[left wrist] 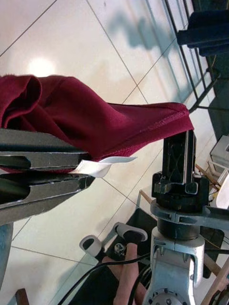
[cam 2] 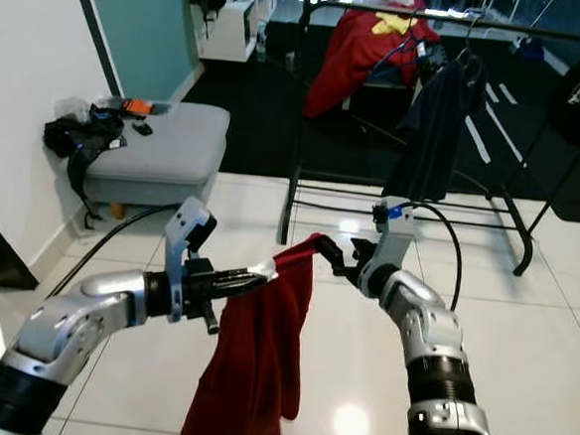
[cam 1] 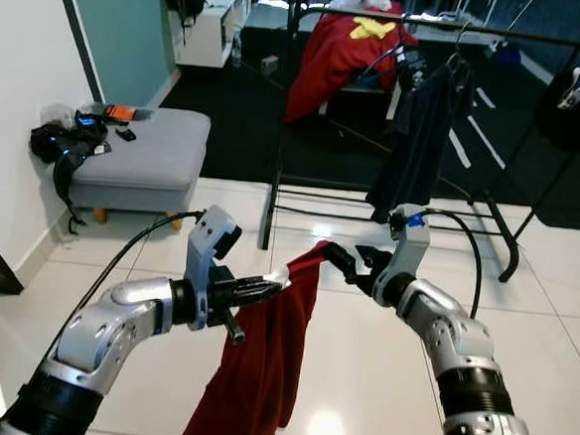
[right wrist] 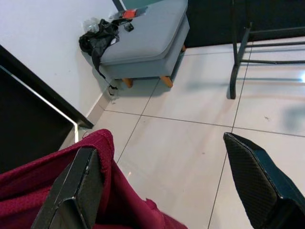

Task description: Hang hanger

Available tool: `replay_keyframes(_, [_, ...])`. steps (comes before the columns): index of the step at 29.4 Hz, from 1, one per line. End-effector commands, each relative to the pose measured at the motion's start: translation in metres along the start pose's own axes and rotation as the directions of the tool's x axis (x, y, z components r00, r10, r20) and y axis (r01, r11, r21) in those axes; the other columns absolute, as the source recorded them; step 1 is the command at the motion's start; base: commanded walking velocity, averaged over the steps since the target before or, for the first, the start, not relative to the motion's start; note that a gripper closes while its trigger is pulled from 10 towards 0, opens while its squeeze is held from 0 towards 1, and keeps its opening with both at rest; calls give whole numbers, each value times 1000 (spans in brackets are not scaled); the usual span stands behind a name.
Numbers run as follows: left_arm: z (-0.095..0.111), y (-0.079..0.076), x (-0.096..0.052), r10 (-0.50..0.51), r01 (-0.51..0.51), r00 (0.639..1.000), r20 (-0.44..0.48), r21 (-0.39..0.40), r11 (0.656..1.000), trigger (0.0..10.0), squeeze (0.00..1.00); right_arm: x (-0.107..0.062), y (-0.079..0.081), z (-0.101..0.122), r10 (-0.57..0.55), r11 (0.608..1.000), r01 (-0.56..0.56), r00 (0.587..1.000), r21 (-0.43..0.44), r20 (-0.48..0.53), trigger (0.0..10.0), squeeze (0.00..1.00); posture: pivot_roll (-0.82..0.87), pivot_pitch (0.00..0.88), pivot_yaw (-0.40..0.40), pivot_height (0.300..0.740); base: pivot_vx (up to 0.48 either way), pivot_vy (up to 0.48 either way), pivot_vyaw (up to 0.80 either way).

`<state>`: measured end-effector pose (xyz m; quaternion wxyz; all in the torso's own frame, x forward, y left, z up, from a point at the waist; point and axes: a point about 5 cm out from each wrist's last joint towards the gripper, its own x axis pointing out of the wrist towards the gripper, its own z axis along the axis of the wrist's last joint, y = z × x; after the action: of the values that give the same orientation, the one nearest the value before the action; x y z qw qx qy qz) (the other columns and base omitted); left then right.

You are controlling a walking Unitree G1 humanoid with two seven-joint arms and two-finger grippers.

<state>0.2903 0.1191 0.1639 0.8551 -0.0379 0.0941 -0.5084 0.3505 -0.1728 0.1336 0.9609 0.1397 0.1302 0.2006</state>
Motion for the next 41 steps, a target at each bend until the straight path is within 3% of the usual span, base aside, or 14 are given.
replay_keyframes(1, [1,-4,-9,-36,36,999,6,1,999,0,0,-18,-27,8,-141,990,141,989,3,34,10000,0,80,49,17,740,0,0,0])
replay_keyframes(5, [0,-5,-9,-41,41,999,-4,7,999,0,0,-16,-6,1,39,999,-40,998,-21,-39,10000,0,80,43,12,740,0,0,0])
replay_keyframes(6, [-1,-5,-9,-38,38,999,-9,12,999,0,0,-16,5,-1,134,990,-137,988,-25,-80,10000,565,80,32,8,740,0,0,0])
replay_keyframes(11, [-1,-5,-10,-35,35,999,-14,13,999,0,0,-16,14,-2,210,977,-213,972,-27,-106,10000,565,81,32,8,740,0,0,0])
replay_keyframes(12, [-1,-5,-9,-28,28,999,-15,20,999,0,0,-16,22,-1,273,959,-281,953,-41,-132,10000,1000,83,27,6,740,0,0,0])
replay_keyframes(13, [1,-4,-9,-15,15,1000,-12,28,1000,0,0,-16,30,2,338,930,-356,927,-94,-163,10000,1000,83,25,8,740,0,0,0])
replay_keyframes(14, [2,-1,-7,9,-9,1000,-12,48,999,0,0,-18,40,5,416,885,-447,884,-127,-212,10000,294,82,24,10,740,0,0,0])
replay_keyframes(16, [3,0,-6,25,-25,1000,-12,62,998,0,0,-19,46,6,462,852,-504,852,-144,-248,10000,294,82,24,10,740,0,0,0])
replay_keyframes(17, [3,2,-3,43,-40,999,-28,98,994,0,0,-22,55,9,528,793,-587,795,-162,-299,10000,0,83,23,14,740,0,0,0])
replay_keyframes(25, [-1,2,9,58,-29,992,-116,239,970,0,0,-27,76,29,675,615,-766,634,-186,-378,10000,0,82,33,14,740,0,0,0])
replay_keyframes(36, [-25,11,18,195,-153,956,-219,192,969,0,0,-2,43,73,387,849,-406,913,-337,-126,10000,0,90,53,2,740,0,0,0])
replay_keyframes(38, [-25,34,14,415,-408,897,-151,78,910,0,0,-1,29,82,259,916,-237,966,-322,25,10000,0,87,61,9,740,0,0,0])
replay_keyframes(40, [-26,65,-3,706,-713,698,-116,-207,670,0,0,-9,9,63,50,938,-4,991,-347,124,10000,0,79,71,20,740,0,0,0])
replay_keyframes(41, [-26,65,-3,706,-713,698,-116,-207,670,0,0,-9,9,63,50,938,-4,991,-347,124,10000,0,79,71,20,740,0,0,0])
